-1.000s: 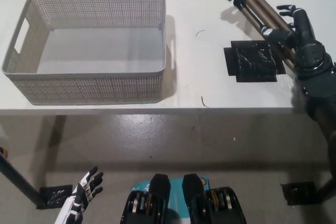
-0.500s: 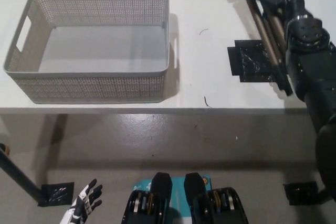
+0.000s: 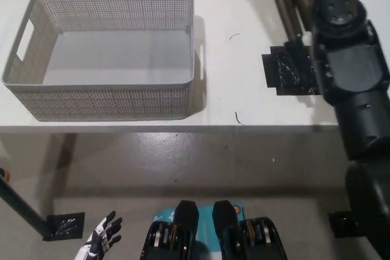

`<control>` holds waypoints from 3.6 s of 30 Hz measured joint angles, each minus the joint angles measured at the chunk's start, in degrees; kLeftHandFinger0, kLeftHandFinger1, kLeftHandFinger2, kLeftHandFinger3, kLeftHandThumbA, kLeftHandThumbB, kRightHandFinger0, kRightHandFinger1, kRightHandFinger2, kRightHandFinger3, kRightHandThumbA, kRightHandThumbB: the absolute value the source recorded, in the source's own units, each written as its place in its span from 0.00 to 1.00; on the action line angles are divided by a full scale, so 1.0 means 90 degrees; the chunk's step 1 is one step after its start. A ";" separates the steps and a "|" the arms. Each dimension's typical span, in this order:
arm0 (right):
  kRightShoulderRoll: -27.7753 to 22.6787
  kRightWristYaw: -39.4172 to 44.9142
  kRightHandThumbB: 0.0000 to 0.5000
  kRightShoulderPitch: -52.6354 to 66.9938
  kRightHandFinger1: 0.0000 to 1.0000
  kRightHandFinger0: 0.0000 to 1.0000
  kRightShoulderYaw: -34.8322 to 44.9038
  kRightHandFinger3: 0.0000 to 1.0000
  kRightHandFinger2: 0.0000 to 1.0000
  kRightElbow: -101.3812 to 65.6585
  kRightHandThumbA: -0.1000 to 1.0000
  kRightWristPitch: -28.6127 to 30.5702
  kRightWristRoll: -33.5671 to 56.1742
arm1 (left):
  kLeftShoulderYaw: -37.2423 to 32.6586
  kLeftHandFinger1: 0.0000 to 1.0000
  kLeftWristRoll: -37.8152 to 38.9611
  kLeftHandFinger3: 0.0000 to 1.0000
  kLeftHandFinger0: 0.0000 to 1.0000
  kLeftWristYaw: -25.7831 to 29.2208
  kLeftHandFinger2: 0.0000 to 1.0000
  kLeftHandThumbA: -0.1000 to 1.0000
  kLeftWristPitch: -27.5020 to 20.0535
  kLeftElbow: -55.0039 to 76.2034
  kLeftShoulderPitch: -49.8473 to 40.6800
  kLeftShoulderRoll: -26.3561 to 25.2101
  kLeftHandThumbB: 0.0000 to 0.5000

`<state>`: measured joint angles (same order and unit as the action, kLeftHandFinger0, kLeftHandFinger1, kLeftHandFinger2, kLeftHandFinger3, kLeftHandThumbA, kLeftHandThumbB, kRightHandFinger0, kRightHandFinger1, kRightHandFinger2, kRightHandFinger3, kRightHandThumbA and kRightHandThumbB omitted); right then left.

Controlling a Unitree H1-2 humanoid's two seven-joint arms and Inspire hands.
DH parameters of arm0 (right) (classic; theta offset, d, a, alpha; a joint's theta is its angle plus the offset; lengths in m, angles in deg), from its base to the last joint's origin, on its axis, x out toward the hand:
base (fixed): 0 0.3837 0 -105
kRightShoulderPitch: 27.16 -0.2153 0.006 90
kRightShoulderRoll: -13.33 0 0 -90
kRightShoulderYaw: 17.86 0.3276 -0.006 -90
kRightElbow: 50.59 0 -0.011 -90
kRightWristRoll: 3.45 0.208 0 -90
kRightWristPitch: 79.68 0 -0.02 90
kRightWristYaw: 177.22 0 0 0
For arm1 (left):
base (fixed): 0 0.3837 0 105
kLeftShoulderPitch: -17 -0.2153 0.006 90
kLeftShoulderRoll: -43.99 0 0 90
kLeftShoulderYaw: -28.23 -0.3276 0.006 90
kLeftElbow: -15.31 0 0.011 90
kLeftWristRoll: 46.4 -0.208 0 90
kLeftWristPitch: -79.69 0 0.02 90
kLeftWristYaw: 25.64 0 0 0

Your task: The robot uses its right hand to pick the tripod on the desk and places it into a rectangular container on the left.

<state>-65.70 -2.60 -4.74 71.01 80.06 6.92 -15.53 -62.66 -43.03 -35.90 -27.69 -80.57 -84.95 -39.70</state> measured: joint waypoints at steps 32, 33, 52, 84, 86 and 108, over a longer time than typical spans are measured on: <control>0.1209 -0.1249 0.52 -0.1345 0.08 0.06 -0.4977 0.39 0.29 0.4350 0.23 0.0774 -0.2926 | -0.0246 1.00 -0.0275 1.00 1.00 -0.0047 1.00 1.00 -0.0214 -0.0125 0.0373 -0.0023 0.30; 0.1214 -0.1288 0.54 -0.1345 0.16 0.09 -0.5015 0.50 0.36 0.4366 0.35 0.0786 -0.2985 | -0.0251 1.00 -0.0276 1.00 1.00 -0.0058 1.00 1.00 -0.0213 -0.0123 0.0387 -0.0024 0.29; 0.1387 -0.0975 0.88 -0.2652 1.00 1.00 -0.4058 1.00 1.00 0.4191 1.00 0.1366 -0.2943 | -0.0441 1.00 -0.0380 1.00 1.00 -0.0160 1.00 1.00 -0.0001 -0.0179 0.0731 -0.0027 0.33; -0.1449 0.0505 0.71 0.0018 1.00 1.00 0.0723 1.00 1.00 -0.2023 1.00 0.1161 -0.0456 | -0.0546 1.00 -0.0626 1.00 1.00 -0.0162 1.00 1.00 0.0059 -0.0327 0.0810 -0.0028 0.34; -0.1585 0.0504 0.68 0.0589 1.00 1.00 0.0973 1.00 1.00 -0.2393 1.00 0.1128 -0.0305 | -0.0547 1.00 -0.0626 1.00 1.00 -0.0162 1.00 1.00 0.0066 -0.0331 0.0829 -0.0027 0.33; 0.0509 0.0833 0.33 0.7896 1.00 0.96 -0.0051 1.00 1.00 -0.6141 1.00 0.1498 0.1817 | -0.0201 1.00 -0.0621 1.00 1.00 -0.0144 1.00 1.00 0.0172 -0.0180 0.1347 -0.0025 0.39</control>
<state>-61.12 4.90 66.33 70.55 24.79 20.40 0.82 -64.48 -48.62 -37.20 -26.14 -82.20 -72.82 -39.92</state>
